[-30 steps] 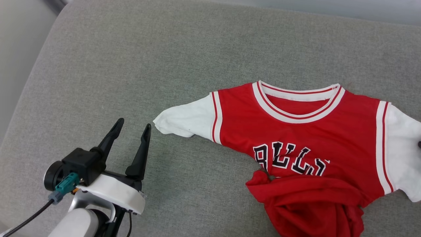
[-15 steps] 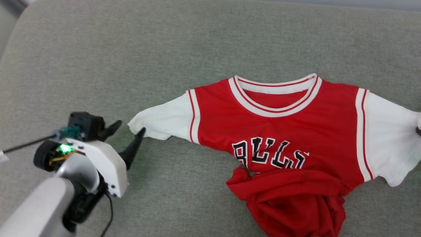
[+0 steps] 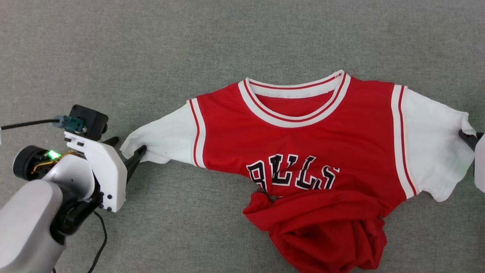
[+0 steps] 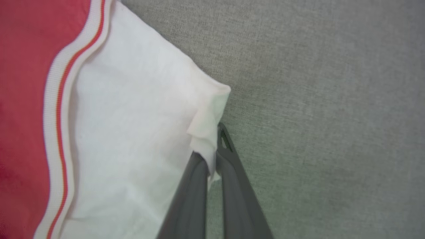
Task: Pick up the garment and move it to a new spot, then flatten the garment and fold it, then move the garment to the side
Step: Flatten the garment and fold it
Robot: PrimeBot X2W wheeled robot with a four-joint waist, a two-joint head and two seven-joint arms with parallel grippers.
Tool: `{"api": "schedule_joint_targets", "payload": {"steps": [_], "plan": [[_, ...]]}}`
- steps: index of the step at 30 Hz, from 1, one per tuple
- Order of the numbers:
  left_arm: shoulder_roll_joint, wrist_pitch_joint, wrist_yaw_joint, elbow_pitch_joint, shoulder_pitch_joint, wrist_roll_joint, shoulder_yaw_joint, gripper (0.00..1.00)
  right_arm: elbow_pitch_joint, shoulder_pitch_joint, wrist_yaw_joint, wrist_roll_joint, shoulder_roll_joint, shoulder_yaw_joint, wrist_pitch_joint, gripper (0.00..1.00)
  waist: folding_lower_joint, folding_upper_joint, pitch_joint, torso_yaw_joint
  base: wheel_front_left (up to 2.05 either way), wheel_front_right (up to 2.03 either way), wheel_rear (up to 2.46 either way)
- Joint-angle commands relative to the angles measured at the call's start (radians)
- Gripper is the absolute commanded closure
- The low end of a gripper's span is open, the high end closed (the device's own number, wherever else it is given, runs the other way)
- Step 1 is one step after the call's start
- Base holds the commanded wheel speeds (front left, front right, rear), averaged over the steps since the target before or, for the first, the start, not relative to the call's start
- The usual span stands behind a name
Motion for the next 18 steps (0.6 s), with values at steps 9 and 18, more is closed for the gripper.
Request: {"api": "schedule_joint_targets", "payload": {"steps": [9,18], "plan": [[-0.044,0.029,0.001,0.066,0.008,-0.043,-0.016,1.00,-0.017,-0.019,-0.001,0.006,-0.034,0.026,-0.039,1.00,0.0000,-0.0001,-0.008,-0.010,0.00,0.00,0.00],[-0.028,-0.112,0.028,0.022,-0.031,-0.001,0.051,1.00,0.006,-0.029,-0.001,0.029,-0.036,-0.008,-0.104,1.00,0.0000,-0.0001,-0.124,0.003,0.00,0.00,0.00]]}}
